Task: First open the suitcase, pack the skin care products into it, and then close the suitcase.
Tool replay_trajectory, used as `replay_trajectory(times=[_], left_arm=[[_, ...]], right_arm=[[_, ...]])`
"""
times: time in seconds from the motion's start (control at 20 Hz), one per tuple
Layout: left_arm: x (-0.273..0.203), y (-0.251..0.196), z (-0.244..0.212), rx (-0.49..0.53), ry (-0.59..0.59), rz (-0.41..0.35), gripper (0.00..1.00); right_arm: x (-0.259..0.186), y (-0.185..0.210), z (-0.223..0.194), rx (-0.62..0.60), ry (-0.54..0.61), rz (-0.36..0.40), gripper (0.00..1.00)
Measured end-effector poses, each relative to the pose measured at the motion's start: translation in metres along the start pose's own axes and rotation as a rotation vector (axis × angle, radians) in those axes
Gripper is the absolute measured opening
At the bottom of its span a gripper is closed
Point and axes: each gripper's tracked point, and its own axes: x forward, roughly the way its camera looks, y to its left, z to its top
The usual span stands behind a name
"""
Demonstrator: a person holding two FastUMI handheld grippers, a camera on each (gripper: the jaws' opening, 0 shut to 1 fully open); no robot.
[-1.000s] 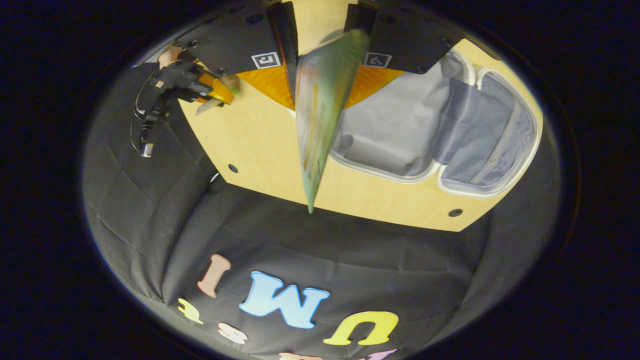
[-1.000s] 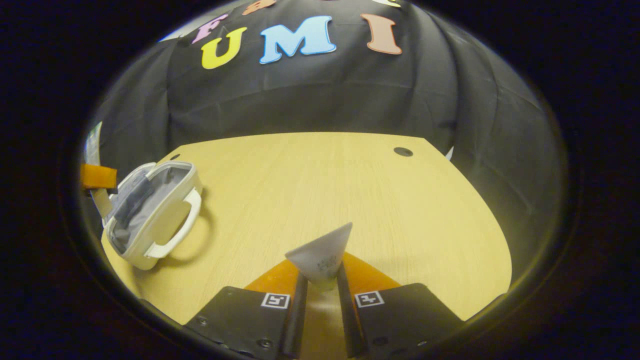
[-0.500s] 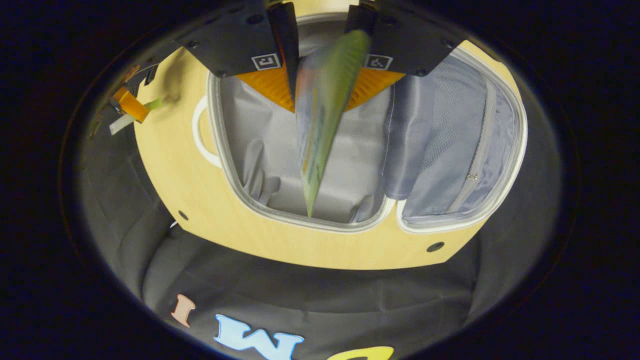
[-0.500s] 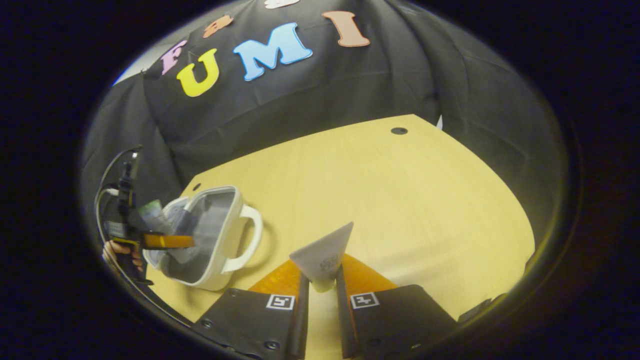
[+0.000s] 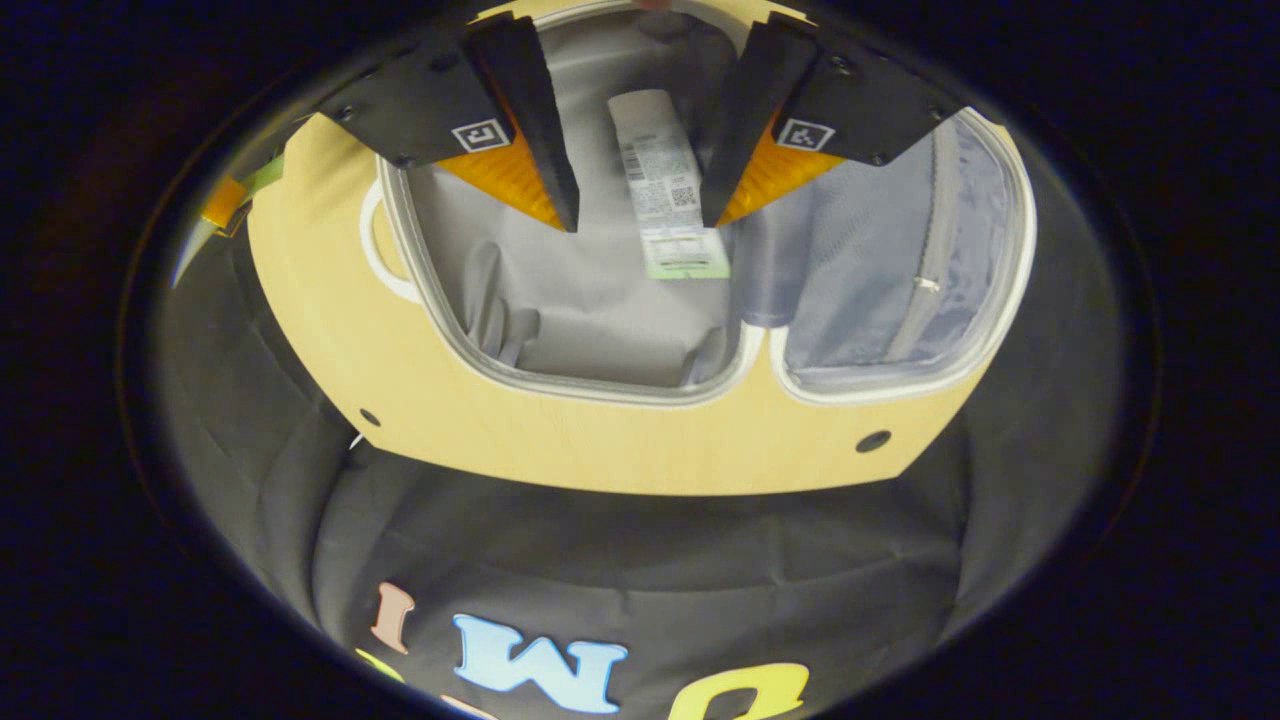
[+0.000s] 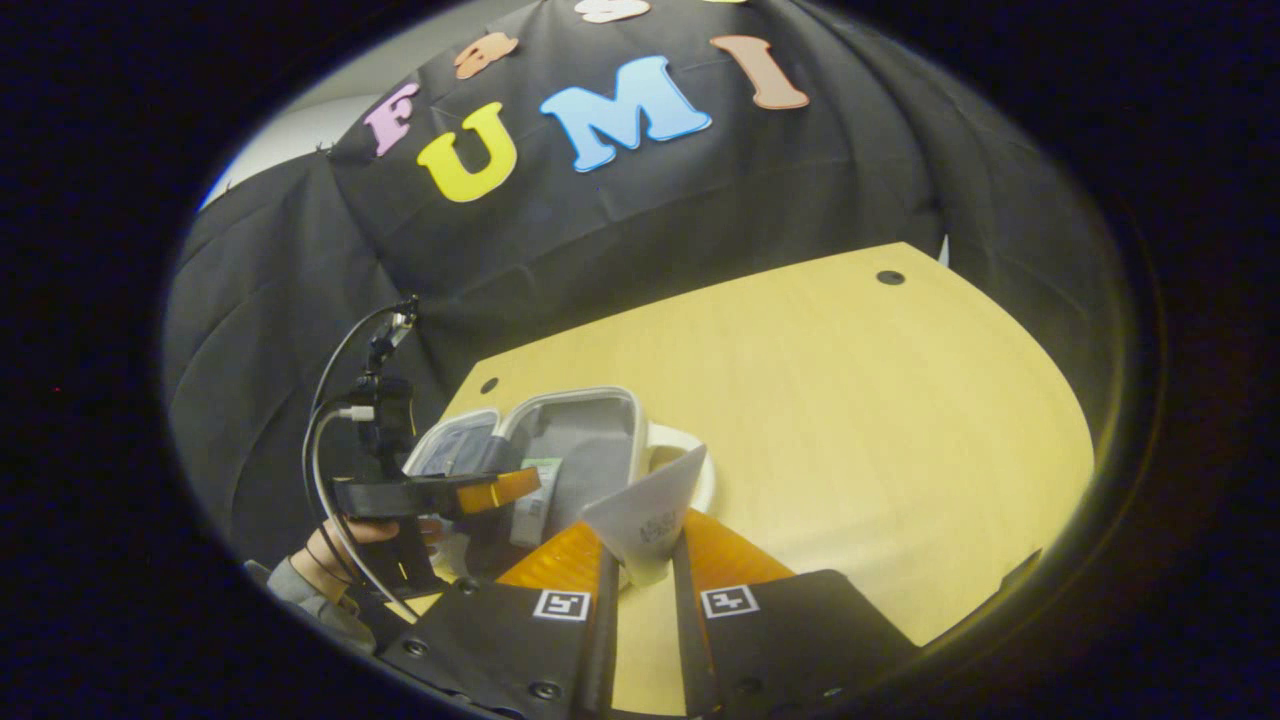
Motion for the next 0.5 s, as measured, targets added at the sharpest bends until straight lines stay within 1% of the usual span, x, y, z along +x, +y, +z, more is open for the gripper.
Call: replay_trajectory(times=[0.1, 0.2, 0.25, 0.4, 0.45, 0.5], left_arm=[[-0.028, 0.019, 0.011, -0.010, -0.061, 0.017, 0.82], [-0.053, 0.044, 0.016, -0.037, -0.105, 0.044, 0.83], [-0.064, 0.061, 0.016, -0.052, -0.119, 0.069, 0.82], [-0.095, 0.120, 0.012, -0.096, -0.145, 0.161, 0.82], [-0.101, 0.138, 0.007, -0.117, -0.146, 0.190, 0.82], [-0.107, 0.155, 0.004, -0.139, -0.146, 0.214, 0.82]], right_arm=[[0.025, 0.023, -0.002, -0.023, 0.029, 0.029, 0.25], [0.055, 0.038, -0.013, -0.045, 0.076, 0.040, 0.26], [0.069, 0.043, -0.020, -0.056, 0.106, 0.044, 0.25], [0.108, 0.048, -0.044, -0.126, 0.197, 0.024, 0.27], [0.116, 0.049, -0.050, -0.158, 0.219, 0.029, 0.29], [0.122, 0.046, -0.051, -0.195, 0.221, 0.011, 0.30]])
